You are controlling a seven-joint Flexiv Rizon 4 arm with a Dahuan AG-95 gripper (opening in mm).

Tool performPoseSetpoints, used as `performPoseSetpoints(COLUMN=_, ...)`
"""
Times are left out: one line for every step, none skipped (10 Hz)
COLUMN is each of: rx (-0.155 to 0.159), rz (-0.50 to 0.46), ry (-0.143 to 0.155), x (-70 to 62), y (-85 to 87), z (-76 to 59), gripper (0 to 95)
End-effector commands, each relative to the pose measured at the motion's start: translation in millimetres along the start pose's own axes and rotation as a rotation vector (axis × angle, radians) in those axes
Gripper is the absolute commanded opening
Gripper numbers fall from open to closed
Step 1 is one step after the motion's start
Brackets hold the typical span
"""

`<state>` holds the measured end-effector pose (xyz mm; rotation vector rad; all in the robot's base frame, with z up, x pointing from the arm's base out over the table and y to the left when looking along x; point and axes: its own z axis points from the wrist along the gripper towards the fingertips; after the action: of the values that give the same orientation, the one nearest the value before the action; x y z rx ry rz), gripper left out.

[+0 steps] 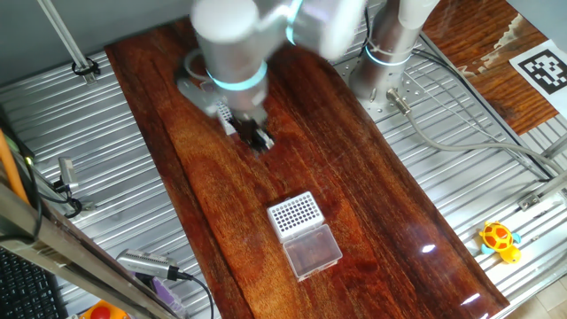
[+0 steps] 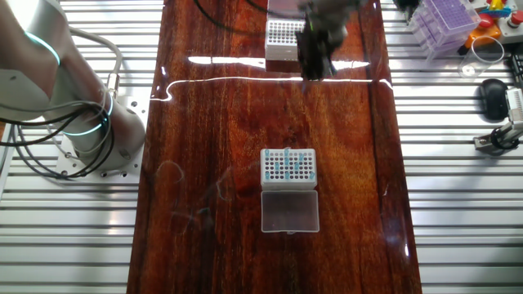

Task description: Transfer all medium pipette tips from one holder to another

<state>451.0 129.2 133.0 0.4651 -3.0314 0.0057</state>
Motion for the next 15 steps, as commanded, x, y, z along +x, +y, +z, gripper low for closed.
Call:
performPoseSetpoints(rx=0.012, rz=0.07, ry=0.01, x=-4.1, y=53.2, z=-3.8, gripper=0.0)
performPoseSetpoints(rx=0.014, rz=0.084, ry=0.013, x=-3.5, y=66.4, z=-4.3, gripper=0.0)
performPoseSetpoints(rx=0.016, rz=0.089, ry=0.015, x=-2.9, y=73.3, z=-4.8, gripper=0.0)
performPoseSetpoints(rx=0.018, rz=0.097, ry=0.016, x=-1.8, y=80.9, z=-5.5, gripper=0.0)
performPoseSetpoints(rx=0.018, rz=0.1, ry=0.016, x=-1.3, y=83.8, z=-6.0, gripper=0.0)
performPoseSetpoints(rx=0.014, rz=0.094, ry=0.016, x=-1.8, y=87.4, z=-8.5, gripper=0.0)
performPoseSetpoints(rx=0.013, rz=0.091, ry=0.015, x=-2.3, y=87.8, z=-9.3, gripper=0.0)
performPoseSetpoints(rx=0.013, rz=0.088, ry=0.015, x=-2.2, y=87.9, z=-9.5, gripper=0.0)
performPoseSetpoints(rx=0.02, rz=0.072, ry=0.013, x=-1.8, y=87.3, z=-9.7, gripper=0.0)
performPoseSetpoints(rx=0.039, rz=0.042, ry=0.023, x=-1.2, y=86.3, z=-9.6, gripper=0.0)
performPoseSetpoints(rx=0.054, rz=0.003, ry=0.025, x=-1.2, y=86.3, z=-9.6, gripper=0.0)
performPoseSetpoints(rx=0.045, rz=-0.053, ry=0.019, x=-1.2, y=86.3, z=-9.6, gripper=0.0)
performPoseSetpoints(rx=0.041, rz=-0.092, ry=0.017, x=-1.2, y=86.3, z=-9.6, gripper=0.0)
performPoseSetpoints(rx=-0.025, rz=-0.107, ry=-0.012, x=-1.2, y=86.3, z=-9.6, gripper=0.0)
performPoseSetpoints(rx=-0.043, rz=-0.095, ry=-0.02, x=-1.4, y=86.8, z=-9.1, gripper=0.0)
